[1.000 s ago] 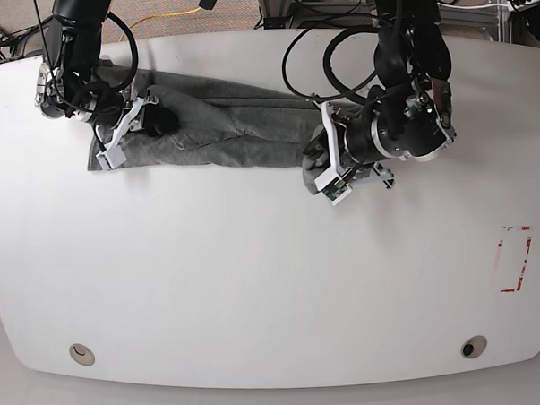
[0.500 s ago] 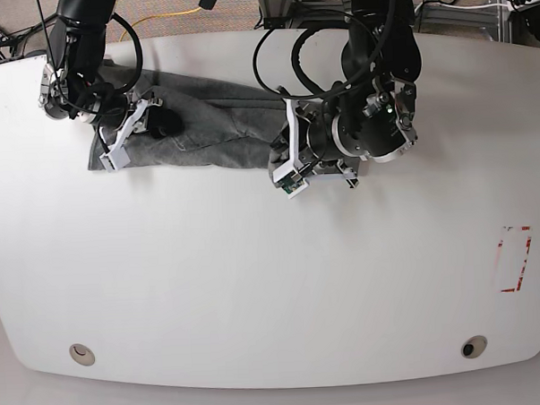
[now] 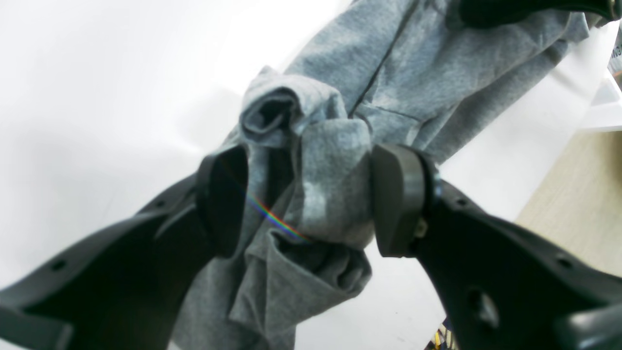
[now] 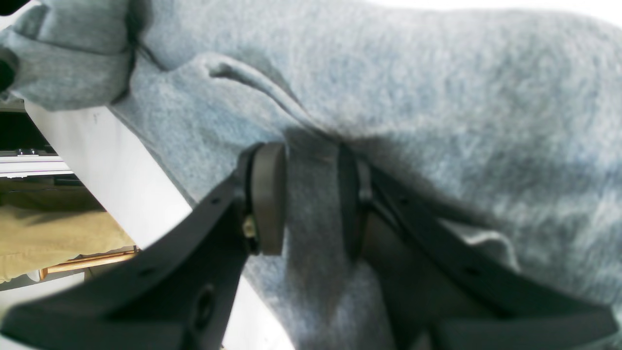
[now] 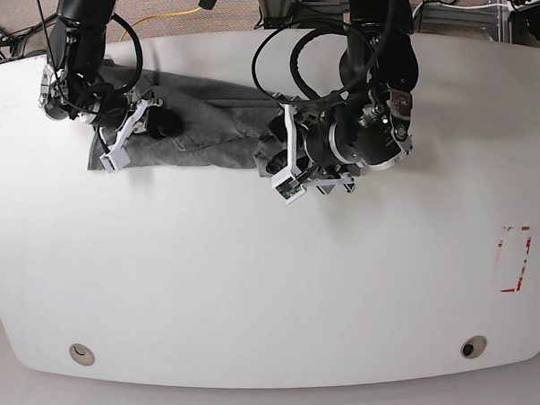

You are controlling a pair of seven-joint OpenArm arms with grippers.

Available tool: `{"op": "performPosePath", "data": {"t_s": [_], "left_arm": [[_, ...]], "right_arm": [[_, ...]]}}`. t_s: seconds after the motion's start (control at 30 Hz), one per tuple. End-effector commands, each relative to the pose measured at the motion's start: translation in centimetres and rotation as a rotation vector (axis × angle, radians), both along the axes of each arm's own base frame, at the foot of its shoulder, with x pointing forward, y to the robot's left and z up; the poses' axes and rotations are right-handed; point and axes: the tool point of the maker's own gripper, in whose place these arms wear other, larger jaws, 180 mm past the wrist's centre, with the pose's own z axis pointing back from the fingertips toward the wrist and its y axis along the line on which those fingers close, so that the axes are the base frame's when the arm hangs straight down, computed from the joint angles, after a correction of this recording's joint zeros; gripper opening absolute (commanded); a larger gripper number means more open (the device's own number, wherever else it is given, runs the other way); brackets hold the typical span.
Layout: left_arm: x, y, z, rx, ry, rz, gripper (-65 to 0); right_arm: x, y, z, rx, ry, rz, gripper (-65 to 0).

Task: Fold the T-shirt properly
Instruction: 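Fold the strip end with the left gripper toward the right gripper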

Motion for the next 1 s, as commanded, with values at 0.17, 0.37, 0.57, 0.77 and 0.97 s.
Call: {"op": "performPosePath", "data": {"t_s": [0.17,0.37,0.57,0.77,0.97], "left_arm": [[-0.3,-3.9,5.3,-0.154,-0.123,-0.117,-26.9],[1.6,-0.2,6.1,-0.235,-0.111,0.022,-26.9],[2.0,5.0,3.9,-0.124,-0.096,0.093,-27.1],[1.1,9.1,1.8,-0.039,-0.063,0.141,-27.1],[0.3,10.9,-1.5,-0.008,-0.005,0.185,-27.1]], "right_arm": [[-0.1,-0.6,-0.1,-0.034,0.012,0.013,-46.1],[0.6,-0.6,0.3,-0.035,-0.003,0.015,-46.1],[1.0,-0.7,0.5,-0.037,-0.014,0.011,-46.0],[2.2,-0.6,2.6,-0.079,-0.074,0.051,-45.7],[3.5,0.1,6.0,-0.106,-0.182,0.090,-39.3]]}}
